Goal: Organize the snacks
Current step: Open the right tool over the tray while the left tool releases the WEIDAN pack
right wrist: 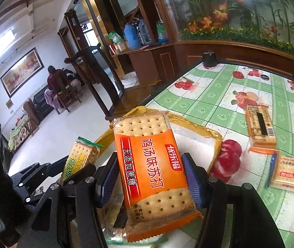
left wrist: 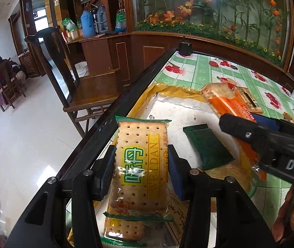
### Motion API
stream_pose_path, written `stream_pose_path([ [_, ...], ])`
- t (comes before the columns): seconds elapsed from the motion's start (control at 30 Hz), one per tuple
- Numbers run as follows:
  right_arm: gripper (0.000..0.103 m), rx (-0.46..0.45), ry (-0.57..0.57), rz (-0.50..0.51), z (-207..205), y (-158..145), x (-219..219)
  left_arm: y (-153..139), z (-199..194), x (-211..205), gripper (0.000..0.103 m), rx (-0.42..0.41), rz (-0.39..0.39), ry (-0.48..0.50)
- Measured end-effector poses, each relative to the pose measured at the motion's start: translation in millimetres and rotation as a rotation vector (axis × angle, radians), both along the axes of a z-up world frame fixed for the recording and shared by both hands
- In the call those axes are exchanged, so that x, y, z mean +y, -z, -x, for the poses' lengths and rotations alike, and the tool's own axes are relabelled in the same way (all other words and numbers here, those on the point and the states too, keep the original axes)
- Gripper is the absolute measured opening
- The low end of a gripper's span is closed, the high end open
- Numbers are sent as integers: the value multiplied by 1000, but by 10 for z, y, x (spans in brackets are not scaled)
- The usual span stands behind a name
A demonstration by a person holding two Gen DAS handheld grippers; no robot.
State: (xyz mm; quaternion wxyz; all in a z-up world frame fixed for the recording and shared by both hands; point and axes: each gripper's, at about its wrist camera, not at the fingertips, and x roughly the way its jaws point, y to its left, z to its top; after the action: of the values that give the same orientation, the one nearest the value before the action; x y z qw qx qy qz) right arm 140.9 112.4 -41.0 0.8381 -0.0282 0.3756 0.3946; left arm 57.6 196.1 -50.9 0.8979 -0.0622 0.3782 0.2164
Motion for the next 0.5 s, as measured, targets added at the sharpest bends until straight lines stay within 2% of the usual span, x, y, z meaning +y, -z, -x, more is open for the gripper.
stream_pose_path([
  [0.23,61,4,-2,45,-107,151,133,38,-65,44,46,23,-2,0],
  [0.5,59,4,-2,63,-150,188,176,78,-111,66,46,49,4,-4],
])
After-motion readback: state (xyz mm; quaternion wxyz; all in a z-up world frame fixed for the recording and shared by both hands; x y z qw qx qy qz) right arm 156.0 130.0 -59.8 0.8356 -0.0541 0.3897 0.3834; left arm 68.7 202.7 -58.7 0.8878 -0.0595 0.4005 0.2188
